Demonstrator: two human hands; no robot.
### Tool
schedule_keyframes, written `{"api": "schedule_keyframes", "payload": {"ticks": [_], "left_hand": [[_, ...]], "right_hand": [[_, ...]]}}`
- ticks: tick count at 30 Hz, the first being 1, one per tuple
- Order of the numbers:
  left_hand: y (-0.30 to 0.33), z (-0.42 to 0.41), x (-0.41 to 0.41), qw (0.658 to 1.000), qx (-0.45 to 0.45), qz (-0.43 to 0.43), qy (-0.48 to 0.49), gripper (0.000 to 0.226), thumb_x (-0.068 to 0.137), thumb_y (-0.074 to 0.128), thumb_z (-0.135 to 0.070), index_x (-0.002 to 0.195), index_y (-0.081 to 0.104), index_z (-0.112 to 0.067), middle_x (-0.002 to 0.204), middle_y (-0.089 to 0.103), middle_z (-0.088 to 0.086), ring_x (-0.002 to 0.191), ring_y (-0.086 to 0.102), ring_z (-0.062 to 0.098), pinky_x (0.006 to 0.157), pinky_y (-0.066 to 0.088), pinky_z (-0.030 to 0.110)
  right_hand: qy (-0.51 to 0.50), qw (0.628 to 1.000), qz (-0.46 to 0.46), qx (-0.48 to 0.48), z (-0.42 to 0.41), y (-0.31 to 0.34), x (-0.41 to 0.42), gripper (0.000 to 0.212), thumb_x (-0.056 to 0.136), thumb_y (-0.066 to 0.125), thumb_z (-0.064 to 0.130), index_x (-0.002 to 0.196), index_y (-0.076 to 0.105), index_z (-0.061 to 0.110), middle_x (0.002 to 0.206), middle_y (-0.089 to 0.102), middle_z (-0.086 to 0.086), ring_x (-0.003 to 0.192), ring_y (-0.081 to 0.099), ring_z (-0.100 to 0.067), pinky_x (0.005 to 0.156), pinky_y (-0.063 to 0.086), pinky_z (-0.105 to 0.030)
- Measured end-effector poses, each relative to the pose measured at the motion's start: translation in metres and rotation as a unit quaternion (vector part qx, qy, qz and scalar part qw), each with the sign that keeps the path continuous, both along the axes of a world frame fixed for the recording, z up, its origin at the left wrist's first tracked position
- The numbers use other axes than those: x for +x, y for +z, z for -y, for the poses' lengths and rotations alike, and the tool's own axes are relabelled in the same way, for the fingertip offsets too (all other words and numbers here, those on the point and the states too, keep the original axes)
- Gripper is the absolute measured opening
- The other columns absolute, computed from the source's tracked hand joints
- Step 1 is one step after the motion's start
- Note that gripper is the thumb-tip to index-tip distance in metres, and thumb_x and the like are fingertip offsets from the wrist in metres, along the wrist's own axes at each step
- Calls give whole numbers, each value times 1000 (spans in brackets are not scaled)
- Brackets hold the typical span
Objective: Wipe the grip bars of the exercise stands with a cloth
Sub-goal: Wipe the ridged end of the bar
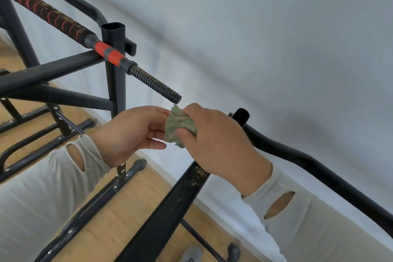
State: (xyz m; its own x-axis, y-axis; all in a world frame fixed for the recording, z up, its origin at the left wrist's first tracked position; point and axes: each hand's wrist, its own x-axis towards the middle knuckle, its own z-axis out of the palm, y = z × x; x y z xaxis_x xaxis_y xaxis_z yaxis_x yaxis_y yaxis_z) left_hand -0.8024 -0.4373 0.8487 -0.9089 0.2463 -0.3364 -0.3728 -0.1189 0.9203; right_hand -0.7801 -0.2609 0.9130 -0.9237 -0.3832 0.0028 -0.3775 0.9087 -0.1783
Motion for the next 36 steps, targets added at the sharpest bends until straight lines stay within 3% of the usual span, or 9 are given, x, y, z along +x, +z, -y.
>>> {"api": "schedule_keyframes", "payload": {"ticks": [5, 8, 12, 16, 18, 21, 28, 32, 36], "left_hand": [[5, 5, 2, 1000, -14, -11, -8, 23, 99, 59, -24, 115, 70, -12, 101, 76, 12, 82, 69, 22, 75, 59, 35], [4, -3, 0, 998, -54, -34, -14, 22, 95, 67, -30, 108, 75, -14, 95, 75, 7, 78, 66, 16, 74, 61, 33], [2, -7, -5, 994, -95, -55, -17, 18, 94, 70, -27, 99, 78, -12, 91, 74, 6, 77, 67, 13, 73, 58, 31], [0, -8, -5, 996, -71, -57, -8, 18, 94, 69, -22, 98, 78, -7, 87, 74, 8, 72, 64, 12, 69, 57, 28], [-3, -8, -6, 998, -45, -39, -16, 15, 95, 67, -15, 98, 77, -4, 89, 74, 11, 74, 63, 14, 67, 57, 26], [-6, -7, -7, 1000, -6, -6, -27, 18, 98, 58, -2, 105, 74, 1, 97, 75, 16, 77, 65, 16, 63, 57, 23], [-10, -10, -6, 999, -16, -33, 15, 21, 95, 67, -20, 103, 77, -3, 88, 69, 12, 71, 61, 13, 68, 57, 24], [-11, -13, -4, 998, -39, -52, 2, 20, 94, 69, -25, 99, 78, -7, 87, 70, 9, 73, 62, 14, 74, 56, 29], [-12, -17, -3, 997, -53, -59, 5, 20, 94, 71, -28, 97, 79, -10, 86, 71, 9, 73, 63, 15, 77, 57, 31]], "right_hand": [[-6, 996, 20, 86, -37, 19, 30, 27, 103, 42, 51, 116, 54, 30, 97, 61, 10, 86, 56, -12, 75, 52, -33], [-20, 987, 39, 155, -49, 30, 42, 28, 101, 35, 59, 101, 50, 34, 88, 57, 12, 77, 51, -8, 61, 39, -23], [-17, 978, 12, 210, -38, 35, 37, 28, 103, 35, 54, 95, 50, 31, 93, 51, 9, 84, 50, -14, 64, 36, -30], [0, 977, -17, 214, -14, 20, 23, 21, 106, 45, 36, 89, 48, 23, 79, 44, 6, 77, 46, -18, 68, 37, -33], [-10, 985, -46, 166, 0, 11, 10, 23, 106, 46, 37, 88, 48, 23, 81, 48, 4, 78, 49, -21, 67, 37, -36], [-7, 994, -3, 114, 13, 1, -6, 25, 107, 43, 34, 88, 48, 19, 87, 55, -2, 84, 51, -24, 69, 37, -37], [-6, 979, 56, 194, -28, 22, 19, 22, 105, 47, 32, 104, 61, 14, 87, 55, -1, 76, 49, -21, 56, 39, -30], [-43, 967, 65, 243, -41, 36, 34, 31, 106, 39, 45, 93, 53, 21, 76, 46, 7, 69, 46, -17, 52, 31, -24], [-22, 957, 60, 282, -32, 40, 30, 36, 106, 34, 51, 89, 50, 22, 76, 46, 7, 67, 45, -15, 52, 28, -30]]}}
